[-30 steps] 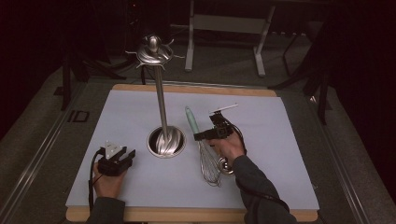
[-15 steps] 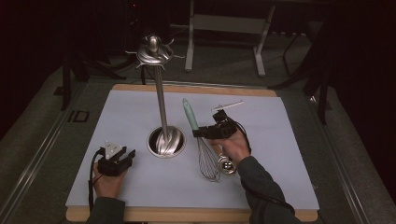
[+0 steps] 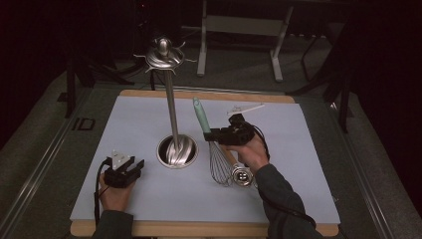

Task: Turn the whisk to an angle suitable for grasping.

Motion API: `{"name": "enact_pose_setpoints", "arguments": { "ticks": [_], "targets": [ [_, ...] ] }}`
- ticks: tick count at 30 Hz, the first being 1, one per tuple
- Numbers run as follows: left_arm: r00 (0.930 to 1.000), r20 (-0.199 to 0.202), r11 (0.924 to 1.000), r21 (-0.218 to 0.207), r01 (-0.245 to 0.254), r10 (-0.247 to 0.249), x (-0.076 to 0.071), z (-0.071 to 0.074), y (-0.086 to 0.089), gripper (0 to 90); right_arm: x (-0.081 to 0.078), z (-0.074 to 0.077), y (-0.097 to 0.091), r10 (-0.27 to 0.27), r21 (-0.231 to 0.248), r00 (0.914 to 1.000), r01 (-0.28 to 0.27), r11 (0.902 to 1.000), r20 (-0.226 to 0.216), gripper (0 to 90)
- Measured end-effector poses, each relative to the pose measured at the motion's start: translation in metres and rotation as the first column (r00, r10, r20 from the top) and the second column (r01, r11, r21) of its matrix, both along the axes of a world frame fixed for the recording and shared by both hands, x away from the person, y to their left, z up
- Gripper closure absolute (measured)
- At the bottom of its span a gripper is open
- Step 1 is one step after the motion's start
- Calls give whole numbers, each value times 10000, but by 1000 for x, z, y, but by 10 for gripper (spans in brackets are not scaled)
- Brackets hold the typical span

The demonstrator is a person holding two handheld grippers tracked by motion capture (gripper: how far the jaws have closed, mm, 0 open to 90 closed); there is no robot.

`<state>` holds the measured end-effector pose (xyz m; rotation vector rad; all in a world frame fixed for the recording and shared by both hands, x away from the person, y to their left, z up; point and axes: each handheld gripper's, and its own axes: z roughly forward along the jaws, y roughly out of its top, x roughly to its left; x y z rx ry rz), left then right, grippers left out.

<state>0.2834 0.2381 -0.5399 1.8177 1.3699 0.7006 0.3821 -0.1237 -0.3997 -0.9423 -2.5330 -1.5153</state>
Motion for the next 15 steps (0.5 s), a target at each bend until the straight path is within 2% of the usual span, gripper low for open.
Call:
{"name": "enact_pose_setpoints", "arguments": {
  "ticks": [8,15],
  "targets": [
    [10000,0,10000,11,8,-8,0,0,0,593,-7,21,0,153,281,9982,-170,9995,587,693],
    [10000,5,10000,9,2,-2,0,0,0,593,-13,38,0,231,748,9943,-310,9967,1043,693]
  ]
}}
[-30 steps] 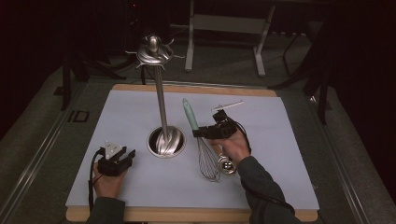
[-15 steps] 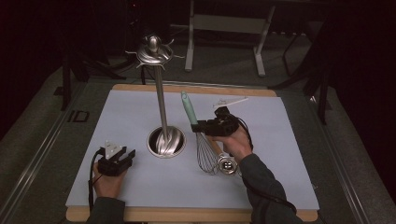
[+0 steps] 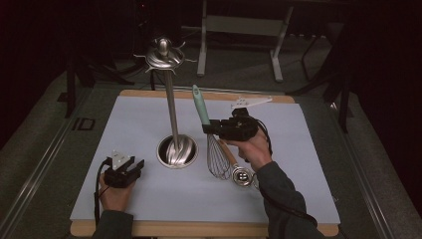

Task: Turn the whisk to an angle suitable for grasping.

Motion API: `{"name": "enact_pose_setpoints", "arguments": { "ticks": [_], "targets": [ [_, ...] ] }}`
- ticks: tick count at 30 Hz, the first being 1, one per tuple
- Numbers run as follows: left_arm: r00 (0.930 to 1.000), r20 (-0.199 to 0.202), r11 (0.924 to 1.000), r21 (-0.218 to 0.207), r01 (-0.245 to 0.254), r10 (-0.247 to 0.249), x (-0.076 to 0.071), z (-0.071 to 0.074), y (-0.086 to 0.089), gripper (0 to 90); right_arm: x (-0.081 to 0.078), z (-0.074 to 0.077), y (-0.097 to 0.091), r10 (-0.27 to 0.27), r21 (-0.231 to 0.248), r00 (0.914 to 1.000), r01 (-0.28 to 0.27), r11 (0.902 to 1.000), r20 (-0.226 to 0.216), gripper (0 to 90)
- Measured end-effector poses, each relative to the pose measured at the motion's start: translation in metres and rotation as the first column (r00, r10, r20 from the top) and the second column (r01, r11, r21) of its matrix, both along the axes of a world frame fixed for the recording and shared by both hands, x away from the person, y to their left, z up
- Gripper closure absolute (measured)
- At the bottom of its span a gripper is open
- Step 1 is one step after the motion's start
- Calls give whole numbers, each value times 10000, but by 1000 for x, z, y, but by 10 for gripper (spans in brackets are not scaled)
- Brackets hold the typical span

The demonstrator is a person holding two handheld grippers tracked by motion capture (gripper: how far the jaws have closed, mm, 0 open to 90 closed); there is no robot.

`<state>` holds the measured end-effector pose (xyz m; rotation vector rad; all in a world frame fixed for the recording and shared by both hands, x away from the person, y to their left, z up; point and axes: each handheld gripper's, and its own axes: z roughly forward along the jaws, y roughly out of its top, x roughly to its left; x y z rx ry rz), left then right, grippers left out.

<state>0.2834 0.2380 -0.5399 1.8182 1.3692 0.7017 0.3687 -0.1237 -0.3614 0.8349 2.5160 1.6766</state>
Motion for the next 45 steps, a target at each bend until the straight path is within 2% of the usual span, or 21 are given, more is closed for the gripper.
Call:
{"name": "enact_pose_setpoints", "arguments": {
  "ticks": [8,13,28,34,39,45],
  "targets": [
    [10000,44,10000,17,-11,11,0,0,0,593,-8,16,1,286,266,9978,-303,9992,605,693],
    [10000,43,10000,16,-13,13,0,0,0,594,-13,25,2,600,428,9927,-648,9970,1044,693],
    [10000,42,10000,9,-14,14,0,0,0,594,-26,51,12,1098,645,9786,-1226,9904,1741,693],
    [10000,44,10000,20,-4,4,0,0,0,594,-31,58,14,1237,912,9750,-1423,9856,1843,693],
    [10000,39,10000,22,-6,6,0,0,0,594,-33,61,18,1363,871,9721,-1550,9841,1907,693],
    [10000,15,10000,47,11,-11,0,0,0,593,-30,61,22,1358,789,9734,-1523,9852,1843,692]
  ]
}}
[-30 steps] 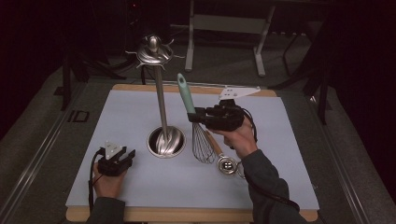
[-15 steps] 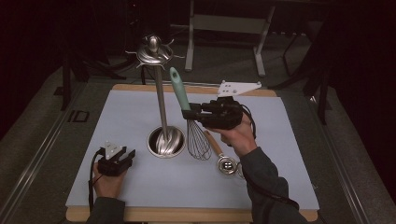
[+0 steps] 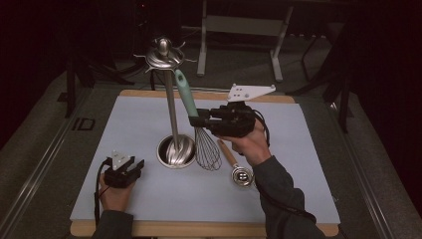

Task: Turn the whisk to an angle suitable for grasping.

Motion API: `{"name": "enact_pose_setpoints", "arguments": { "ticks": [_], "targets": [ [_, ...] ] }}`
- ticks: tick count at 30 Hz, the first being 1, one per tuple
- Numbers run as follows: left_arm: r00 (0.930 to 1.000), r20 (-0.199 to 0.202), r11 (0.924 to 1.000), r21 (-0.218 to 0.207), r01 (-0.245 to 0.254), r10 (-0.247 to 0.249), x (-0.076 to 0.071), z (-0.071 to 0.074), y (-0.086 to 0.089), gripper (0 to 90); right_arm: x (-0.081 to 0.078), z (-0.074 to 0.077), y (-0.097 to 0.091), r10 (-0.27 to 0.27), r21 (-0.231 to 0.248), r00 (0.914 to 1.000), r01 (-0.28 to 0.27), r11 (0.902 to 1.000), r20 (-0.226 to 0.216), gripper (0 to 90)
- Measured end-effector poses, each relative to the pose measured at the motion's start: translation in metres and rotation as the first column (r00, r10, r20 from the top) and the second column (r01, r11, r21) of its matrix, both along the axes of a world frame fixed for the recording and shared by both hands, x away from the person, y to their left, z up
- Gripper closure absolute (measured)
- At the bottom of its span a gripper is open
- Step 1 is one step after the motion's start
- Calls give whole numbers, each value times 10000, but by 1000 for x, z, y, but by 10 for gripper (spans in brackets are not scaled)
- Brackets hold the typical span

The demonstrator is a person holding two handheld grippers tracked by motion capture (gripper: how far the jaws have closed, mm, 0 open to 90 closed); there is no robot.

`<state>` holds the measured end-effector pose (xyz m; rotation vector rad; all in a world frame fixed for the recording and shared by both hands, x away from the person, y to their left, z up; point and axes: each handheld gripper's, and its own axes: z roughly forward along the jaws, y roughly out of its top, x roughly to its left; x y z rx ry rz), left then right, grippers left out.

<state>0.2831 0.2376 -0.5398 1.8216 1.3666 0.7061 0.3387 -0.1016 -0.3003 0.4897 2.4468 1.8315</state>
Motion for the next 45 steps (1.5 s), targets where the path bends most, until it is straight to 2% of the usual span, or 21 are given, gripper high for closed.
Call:
{"name": "enact_pose_setpoints", "arguments": {
  "ticks": [13,19,25,33,42,45],
  "targets": [
    [10000,7,10000,-25,0,0,0,0,0,594,10,0,11,-83,-64,9997,82,9999,-225,692],
    [10000,6,10000,-35,-6,6,0,0,0,593,15,-4,14,-199,-61,9994,197,9998,-281,692],
    [10000,10,10000,-30,7,-7,0,0,0,593,18,-8,19,-74,5,9994,74,10000,-330,689],
    [10000,-8,10000,-27,20,-20,0,0,0,593,22,-8,29,-238,-347,9995,231,9991,-212,685],
    [10000,-14,10000,-15,18,-18,0,0,0,593,18,-5,33,-591,-749,9982,596,9954,95,667],
    [10000,-46,10000,-3,30,-30,0,0,0,591,18,-5,31,-643,-668,9979,649,9957,106,636]
  ]
}}
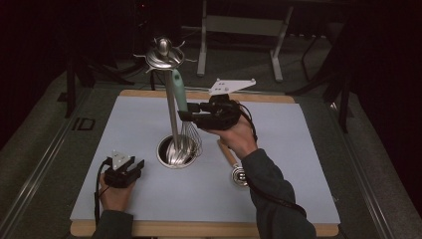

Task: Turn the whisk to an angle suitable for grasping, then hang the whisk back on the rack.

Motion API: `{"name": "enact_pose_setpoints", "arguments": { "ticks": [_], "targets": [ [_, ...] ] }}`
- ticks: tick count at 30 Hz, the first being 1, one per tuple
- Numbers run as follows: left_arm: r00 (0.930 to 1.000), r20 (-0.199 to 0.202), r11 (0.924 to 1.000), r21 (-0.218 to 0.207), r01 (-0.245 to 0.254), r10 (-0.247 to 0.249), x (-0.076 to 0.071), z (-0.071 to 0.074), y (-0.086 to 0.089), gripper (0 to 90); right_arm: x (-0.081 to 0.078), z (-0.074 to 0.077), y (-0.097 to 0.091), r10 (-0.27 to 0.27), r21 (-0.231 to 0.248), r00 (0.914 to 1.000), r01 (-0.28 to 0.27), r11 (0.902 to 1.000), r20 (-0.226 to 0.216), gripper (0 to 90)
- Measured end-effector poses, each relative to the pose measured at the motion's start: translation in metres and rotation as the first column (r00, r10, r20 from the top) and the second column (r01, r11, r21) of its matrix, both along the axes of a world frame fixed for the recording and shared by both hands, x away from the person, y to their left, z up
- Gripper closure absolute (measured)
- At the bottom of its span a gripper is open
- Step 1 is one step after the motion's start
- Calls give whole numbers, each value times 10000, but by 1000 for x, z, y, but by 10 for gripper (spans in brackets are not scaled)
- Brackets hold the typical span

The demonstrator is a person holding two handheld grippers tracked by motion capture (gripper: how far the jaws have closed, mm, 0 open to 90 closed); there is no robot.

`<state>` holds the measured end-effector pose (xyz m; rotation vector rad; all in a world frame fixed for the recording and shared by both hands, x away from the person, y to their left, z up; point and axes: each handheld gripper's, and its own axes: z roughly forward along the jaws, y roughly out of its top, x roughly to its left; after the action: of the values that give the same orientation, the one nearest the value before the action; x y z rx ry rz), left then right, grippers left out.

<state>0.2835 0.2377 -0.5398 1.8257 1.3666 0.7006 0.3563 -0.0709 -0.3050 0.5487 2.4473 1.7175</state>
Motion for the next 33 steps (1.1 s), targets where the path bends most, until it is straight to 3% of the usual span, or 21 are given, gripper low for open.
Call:
{"name": "enact_pose_setpoints", "arguments": {
  "ticks": [8,15,16,18,25,33],
  "targets": [
    [10000,7,10000,4,5,-5,0,0,0,591,-3,1,-4,-34,-61,10000,34,10000,52,626],
    [10000,4,10000,27,-14,14,0,0,0,591,-8,1,-8,-84,-637,9994,106,9979,344,621],
    [10000,-6,10000,9,-28,28,0,0,0,592,-8,-3,-12,-242,-999,9991,276,9946,348,614],
    [10000,-16,10000,18,-36,36,0,0,0,591,-7,-6,-15,-317,-1270,9988,363,9912,381,610],
    [10000,-10,10000,-1,-31,31,0,0,0,592,-7,-14,-21,-413,-1876,9991,429,9813,122,602],
    [10000,88,10000,14,-34,33,-1,0,0,595,-6,-32,-33,-832,-2652,9965,784,9610,-70,570]
  ]
}}
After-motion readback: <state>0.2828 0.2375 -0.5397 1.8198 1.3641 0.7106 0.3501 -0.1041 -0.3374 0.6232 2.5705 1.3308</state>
